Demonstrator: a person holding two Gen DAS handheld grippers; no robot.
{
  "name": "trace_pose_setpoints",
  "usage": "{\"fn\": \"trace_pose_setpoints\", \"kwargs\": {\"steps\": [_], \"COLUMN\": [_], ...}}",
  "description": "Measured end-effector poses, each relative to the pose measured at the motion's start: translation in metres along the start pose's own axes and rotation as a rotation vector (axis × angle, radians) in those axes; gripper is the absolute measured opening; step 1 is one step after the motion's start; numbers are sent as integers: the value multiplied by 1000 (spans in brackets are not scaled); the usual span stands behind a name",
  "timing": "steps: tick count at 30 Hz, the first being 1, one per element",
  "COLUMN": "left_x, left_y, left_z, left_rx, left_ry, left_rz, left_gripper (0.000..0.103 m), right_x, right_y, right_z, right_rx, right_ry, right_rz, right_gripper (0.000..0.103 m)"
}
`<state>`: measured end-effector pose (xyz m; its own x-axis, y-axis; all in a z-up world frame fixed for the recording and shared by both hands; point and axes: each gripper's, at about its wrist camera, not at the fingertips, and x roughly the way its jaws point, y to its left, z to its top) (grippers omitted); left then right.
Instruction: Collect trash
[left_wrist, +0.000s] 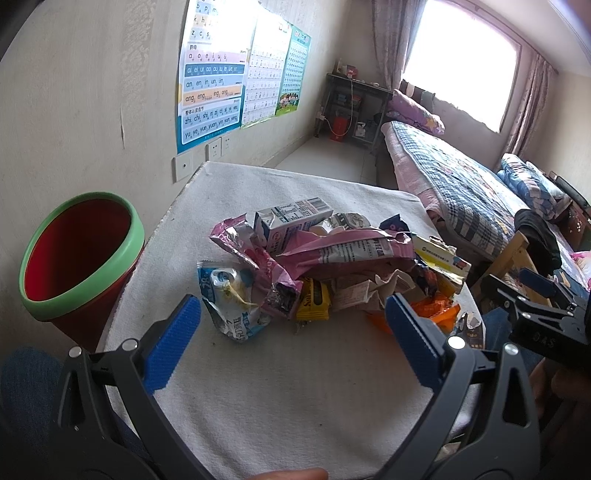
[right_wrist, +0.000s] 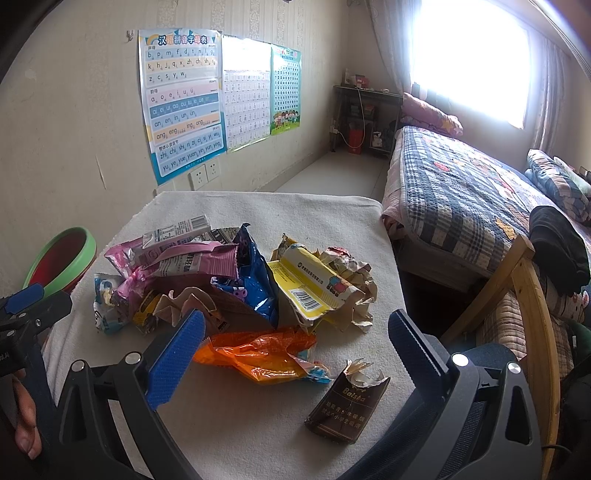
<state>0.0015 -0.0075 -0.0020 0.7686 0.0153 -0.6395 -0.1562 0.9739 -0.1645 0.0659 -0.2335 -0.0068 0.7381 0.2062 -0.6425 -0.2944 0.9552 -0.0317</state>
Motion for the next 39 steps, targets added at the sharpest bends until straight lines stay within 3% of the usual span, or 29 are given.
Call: {"fn": "trace_pose_setpoints", "kwargs": {"steps": [14,22,28,32,39], "left_x": [1,13,25,37,59], "left_y": [4,10,23,34,59], "left_z": [1,0,3,7,5], "left_rx": [-9,-41,-85,-107,-150], "left_ry": [15,92,183,243,326], "left_rz": [-11,3,10,28,64], "left_gripper": [98,98,98,98,98], "right_x": [8,22,49,70,81], "right_y": [-11,-20,-32,-45,-43], "right_z": [4,12,17,16,21], "right_rx": [56,44,-5,26,-5], "right_ry": [37,86,181,255,286], "right_rz": [28,47,61,100,119], "right_gripper": [96,96,96,96,96]}}
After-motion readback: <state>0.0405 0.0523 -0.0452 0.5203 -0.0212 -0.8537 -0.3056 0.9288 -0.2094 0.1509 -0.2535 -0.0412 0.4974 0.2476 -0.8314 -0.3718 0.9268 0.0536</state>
